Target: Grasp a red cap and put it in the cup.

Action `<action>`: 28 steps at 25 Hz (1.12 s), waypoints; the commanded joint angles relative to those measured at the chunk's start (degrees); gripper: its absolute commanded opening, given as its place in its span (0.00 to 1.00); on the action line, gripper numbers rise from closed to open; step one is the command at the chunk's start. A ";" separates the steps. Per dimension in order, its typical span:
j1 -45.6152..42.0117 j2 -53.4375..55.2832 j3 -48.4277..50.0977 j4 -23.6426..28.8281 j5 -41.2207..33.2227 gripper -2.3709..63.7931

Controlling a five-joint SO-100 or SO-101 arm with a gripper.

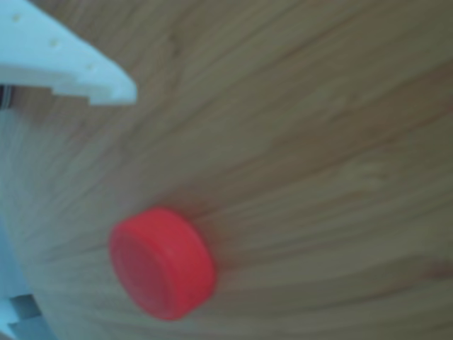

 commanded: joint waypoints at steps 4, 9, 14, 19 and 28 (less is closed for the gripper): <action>0.35 0.97 -3.52 0.35 -0.35 0.84; 0.35 -0.62 -4.04 0.44 -0.35 0.84; 0.35 -1.14 -4.04 0.44 -0.35 0.84; 0.35 -0.44 -3.34 0.44 -0.35 0.81; 0.97 0.26 -4.04 -0.09 -2.20 0.41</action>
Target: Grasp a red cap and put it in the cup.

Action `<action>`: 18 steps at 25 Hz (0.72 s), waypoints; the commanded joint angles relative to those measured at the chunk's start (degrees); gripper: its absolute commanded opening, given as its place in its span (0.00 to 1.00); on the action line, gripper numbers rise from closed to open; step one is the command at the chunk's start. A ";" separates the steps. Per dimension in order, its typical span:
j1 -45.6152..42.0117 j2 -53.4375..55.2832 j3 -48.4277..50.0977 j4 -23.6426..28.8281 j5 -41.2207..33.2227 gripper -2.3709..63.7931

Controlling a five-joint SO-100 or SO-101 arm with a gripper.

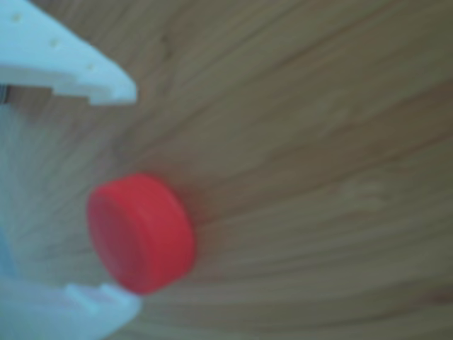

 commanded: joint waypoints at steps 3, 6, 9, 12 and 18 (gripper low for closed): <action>1.14 3.78 -2.20 -0.26 -0.44 0.35; 1.58 4.22 -2.11 -0.26 -0.44 0.38; 1.67 4.04 -2.11 -0.18 -0.35 0.34; 1.76 4.13 -2.11 -0.35 -0.44 0.19; 1.76 3.52 -2.11 -0.35 -0.44 0.11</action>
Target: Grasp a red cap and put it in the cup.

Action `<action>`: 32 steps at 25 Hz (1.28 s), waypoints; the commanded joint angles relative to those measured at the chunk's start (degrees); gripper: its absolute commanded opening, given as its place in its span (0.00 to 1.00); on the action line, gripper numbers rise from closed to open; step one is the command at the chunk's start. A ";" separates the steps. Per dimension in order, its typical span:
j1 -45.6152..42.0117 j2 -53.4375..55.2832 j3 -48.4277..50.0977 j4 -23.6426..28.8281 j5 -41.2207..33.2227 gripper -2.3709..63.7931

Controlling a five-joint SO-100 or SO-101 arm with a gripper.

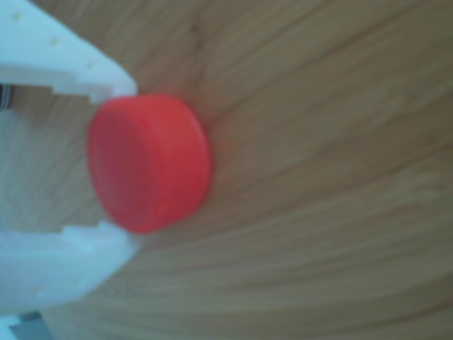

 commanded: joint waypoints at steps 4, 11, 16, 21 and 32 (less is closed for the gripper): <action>0.26 3.52 -2.11 -0.35 -0.44 0.03; 0.88 4.92 -3.16 1.49 -0.35 0.03; 1.14 8.79 -4.31 4.39 -0.26 0.03; 1.05 14.24 -0.53 4.39 -0.18 0.03; 1.14 36.47 17.31 4.39 -0.18 0.03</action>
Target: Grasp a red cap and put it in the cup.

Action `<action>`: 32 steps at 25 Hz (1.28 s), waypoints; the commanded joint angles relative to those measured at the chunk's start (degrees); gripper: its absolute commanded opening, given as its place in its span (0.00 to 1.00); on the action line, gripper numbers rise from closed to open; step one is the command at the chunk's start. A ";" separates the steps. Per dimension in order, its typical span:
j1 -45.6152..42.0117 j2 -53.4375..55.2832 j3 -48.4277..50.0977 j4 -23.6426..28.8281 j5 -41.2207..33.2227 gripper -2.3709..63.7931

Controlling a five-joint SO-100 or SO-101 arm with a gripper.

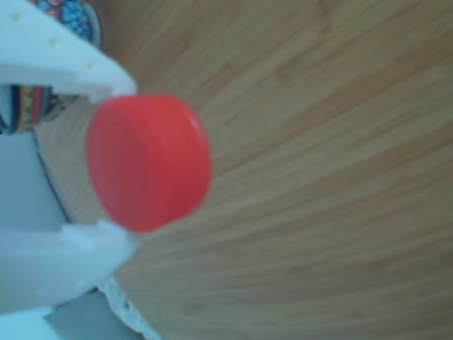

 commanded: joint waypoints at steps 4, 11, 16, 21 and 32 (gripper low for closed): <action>-0.18 18.19 8.61 3.96 -0.09 0.03; 0.53 31.73 20.21 3.96 -0.35 0.03; 2.20 38.23 28.04 3.96 -0.44 0.03; 6.42 42.71 34.45 3.96 -0.44 0.03; 27.69 47.64 38.06 3.25 -0.62 0.03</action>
